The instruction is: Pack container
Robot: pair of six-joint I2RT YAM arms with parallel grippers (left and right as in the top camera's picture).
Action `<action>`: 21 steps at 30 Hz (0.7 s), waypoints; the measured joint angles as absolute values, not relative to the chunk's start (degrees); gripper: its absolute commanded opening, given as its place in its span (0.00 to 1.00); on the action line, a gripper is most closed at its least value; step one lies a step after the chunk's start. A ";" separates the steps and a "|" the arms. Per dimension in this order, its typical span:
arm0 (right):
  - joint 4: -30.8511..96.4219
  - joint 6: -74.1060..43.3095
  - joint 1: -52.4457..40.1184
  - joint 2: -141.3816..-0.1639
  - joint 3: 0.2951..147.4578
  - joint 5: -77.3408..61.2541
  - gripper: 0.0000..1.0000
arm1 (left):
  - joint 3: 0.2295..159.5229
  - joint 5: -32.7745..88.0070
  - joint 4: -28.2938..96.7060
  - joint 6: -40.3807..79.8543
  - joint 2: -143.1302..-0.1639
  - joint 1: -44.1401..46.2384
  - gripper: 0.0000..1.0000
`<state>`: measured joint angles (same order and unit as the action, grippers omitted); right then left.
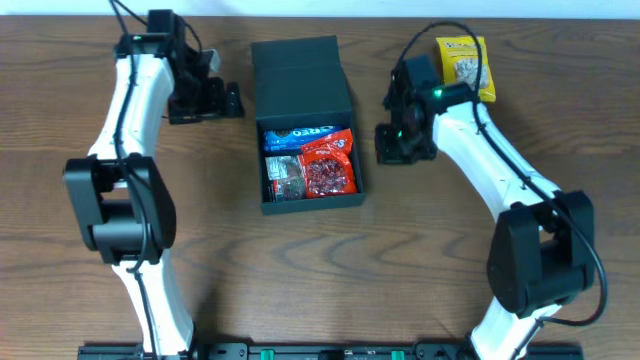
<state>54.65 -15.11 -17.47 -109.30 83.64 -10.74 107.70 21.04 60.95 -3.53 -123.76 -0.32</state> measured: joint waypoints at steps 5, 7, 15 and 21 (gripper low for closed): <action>52.77 -15.70 -17.54 -109.30 82.00 -12.64 0.01 | 107.70 20.71 61.28 -0.89 -124.75 0.47 0.06; 52.47 -15.92 -17.58 -109.30 81.89 -13.02 0.01 | 107.70 20.60 61.28 -0.01 -124.84 0.38 0.06; 50.41 -15.99 -19.25 -109.30 81.89 -13.52 0.01 | 107.70 20.56 60.99 1.98 -125.67 1.39 0.06; 50.52 -16.05 -20.14 -109.30 81.41 -15.73 0.01 | 107.68 20.56 60.27 3.40 -128.42 3.31 0.06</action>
